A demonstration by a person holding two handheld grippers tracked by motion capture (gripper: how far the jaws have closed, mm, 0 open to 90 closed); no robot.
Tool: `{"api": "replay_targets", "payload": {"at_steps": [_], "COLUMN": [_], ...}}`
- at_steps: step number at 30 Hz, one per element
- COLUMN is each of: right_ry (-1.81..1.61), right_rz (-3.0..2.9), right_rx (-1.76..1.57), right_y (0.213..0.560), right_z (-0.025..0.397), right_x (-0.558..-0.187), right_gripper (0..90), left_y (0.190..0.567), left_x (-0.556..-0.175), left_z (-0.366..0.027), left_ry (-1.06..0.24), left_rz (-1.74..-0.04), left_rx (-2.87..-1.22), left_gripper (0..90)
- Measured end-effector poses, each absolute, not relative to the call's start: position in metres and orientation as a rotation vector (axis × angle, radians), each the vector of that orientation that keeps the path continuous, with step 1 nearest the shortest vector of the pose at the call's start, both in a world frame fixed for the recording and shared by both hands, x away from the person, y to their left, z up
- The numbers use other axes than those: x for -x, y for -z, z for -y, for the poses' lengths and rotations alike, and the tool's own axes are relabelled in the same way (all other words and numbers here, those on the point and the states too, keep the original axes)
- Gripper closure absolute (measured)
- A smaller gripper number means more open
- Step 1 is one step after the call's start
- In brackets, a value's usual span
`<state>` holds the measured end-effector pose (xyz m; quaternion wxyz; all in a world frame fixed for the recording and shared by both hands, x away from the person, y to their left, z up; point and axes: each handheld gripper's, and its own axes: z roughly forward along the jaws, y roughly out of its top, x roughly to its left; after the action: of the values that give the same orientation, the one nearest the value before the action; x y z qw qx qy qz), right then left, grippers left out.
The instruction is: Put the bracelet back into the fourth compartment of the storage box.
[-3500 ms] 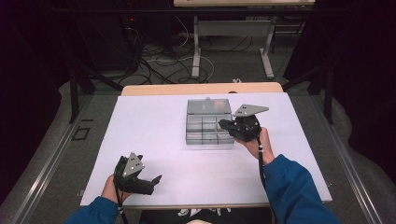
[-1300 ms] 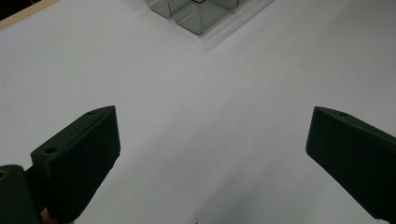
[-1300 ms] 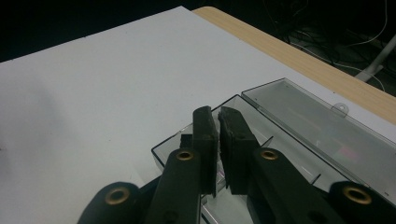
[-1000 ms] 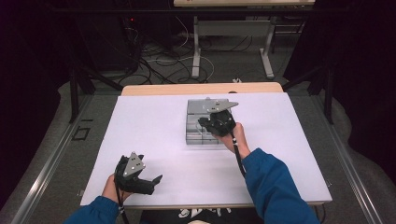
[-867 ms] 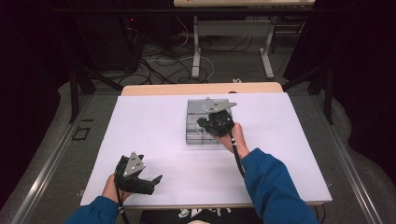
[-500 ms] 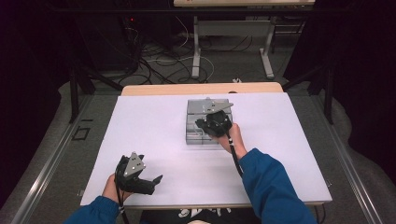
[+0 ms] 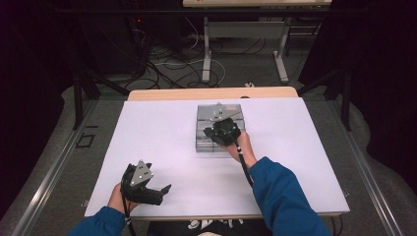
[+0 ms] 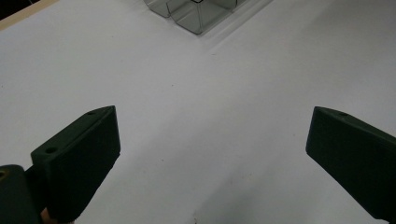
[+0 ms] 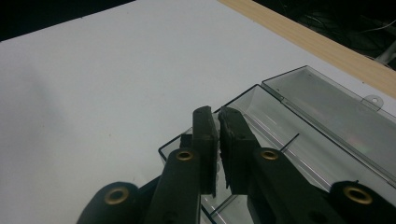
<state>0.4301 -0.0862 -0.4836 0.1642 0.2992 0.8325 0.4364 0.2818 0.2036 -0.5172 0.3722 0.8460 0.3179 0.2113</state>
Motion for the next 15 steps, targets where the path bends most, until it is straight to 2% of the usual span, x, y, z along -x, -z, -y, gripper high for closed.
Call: {"api": "replay_targets", "payload": {"at_steps": [15], "right_ry": [-1.205], "right_rz": [-2.398], "right_rx": [-0.832], "right_y": [0.495], "right_z": [0.073], "right_x": [-0.433], "right_gripper": [85.2], "left_y": [0.517], "left_x": [-0.282], "left_z": [-0.204], "left_ry": [-0.533], "left_rz": [-0.807], "left_rx": [-2.179], "left_gripper": [3.0]}}
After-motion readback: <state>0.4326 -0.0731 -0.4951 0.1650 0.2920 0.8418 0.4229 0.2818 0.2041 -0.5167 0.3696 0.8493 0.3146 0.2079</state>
